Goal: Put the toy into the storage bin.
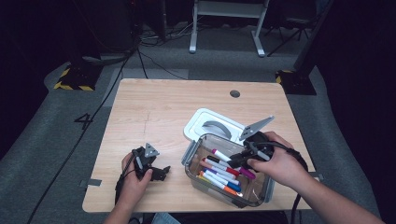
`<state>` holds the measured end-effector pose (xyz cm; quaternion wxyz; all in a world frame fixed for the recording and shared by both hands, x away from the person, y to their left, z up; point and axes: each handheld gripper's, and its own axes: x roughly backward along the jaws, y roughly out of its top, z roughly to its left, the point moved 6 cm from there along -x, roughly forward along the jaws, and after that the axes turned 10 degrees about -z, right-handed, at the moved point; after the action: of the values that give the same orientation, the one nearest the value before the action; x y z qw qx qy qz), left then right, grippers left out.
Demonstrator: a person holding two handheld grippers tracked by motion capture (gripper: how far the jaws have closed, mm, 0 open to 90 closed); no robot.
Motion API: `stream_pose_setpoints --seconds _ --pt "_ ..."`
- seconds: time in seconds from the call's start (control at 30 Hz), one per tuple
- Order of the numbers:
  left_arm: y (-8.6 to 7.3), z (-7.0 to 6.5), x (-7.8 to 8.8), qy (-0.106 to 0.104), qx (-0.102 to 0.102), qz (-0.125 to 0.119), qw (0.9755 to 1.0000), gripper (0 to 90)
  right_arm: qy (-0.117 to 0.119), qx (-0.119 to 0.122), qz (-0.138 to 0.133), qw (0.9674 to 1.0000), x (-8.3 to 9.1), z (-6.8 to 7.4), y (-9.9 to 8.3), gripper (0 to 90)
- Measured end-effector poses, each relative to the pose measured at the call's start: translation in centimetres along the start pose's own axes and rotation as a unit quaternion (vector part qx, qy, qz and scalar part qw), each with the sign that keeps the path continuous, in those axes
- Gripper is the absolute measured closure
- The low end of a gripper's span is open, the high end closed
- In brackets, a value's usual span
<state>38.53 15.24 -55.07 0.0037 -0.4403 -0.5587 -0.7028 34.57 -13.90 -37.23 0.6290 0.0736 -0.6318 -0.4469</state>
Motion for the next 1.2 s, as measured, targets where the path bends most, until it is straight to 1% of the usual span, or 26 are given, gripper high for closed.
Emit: stream_pose_setpoints --seconds 0.03,0.27,0.43,0.57,0.7,0.77,0.97,1.1,1.2 --pt "0.0 0.0 0.0 0.0 0.0 0.0 1.0 0.0 0.004 0.001 0.009 1.0 -0.6 0.2 -0.1 76.8" --pt "0.0 0.0 0.0 0.0 0.0 0.0 1.0 0.0 0.022 0.006 0.046 0.9987 -3.4 0.8 -0.8 76.9" --pt "0.0 0.0 0.0 0.0 0.0 0.0 1.0 0.0 0.03 0.009 0.069 0.9971 -5.2 1.0 -1.4 76.8" --pt "0.0 0.0 0.0 0.0 0.0 0.0 1.0 0.0 0.037 0.007 0.082 0.9959 -6.4 1.2 -1.9 76.9" --pt "0.0 0.0 0.0 0.0 0.002 -0.001 1.0 0.0 0.04 0.005 0.094 0.9947 -7.3 1.0 -2.3 76.8" --pt "0.0 0.0 0.0 0.0 0.0 0.0 1.0 0.0 0.041 0.003 0.1 0.9941 -7.8 0.8 -2.6 76.8" --pt "0.0 0.0 0.0 0.0 0.0 0.0 1.0 0.0 0.049 -0.014 0.115 0.992 -8.9 0.2 -3.5 76.8" --pt "0.0 0.0 0.0 0.0 0.0 0.0 1.0 0.0 0.056 -0.016 0.12 0.9911 -9.5 0.2 -3.9 76.8" --pt "0.0 0.0 0.0 0.0 0.0 0.0 1.0 0.0 0.055 -0.018 0.123 0.9907 -9.8 0.1 -4.0 76.8"
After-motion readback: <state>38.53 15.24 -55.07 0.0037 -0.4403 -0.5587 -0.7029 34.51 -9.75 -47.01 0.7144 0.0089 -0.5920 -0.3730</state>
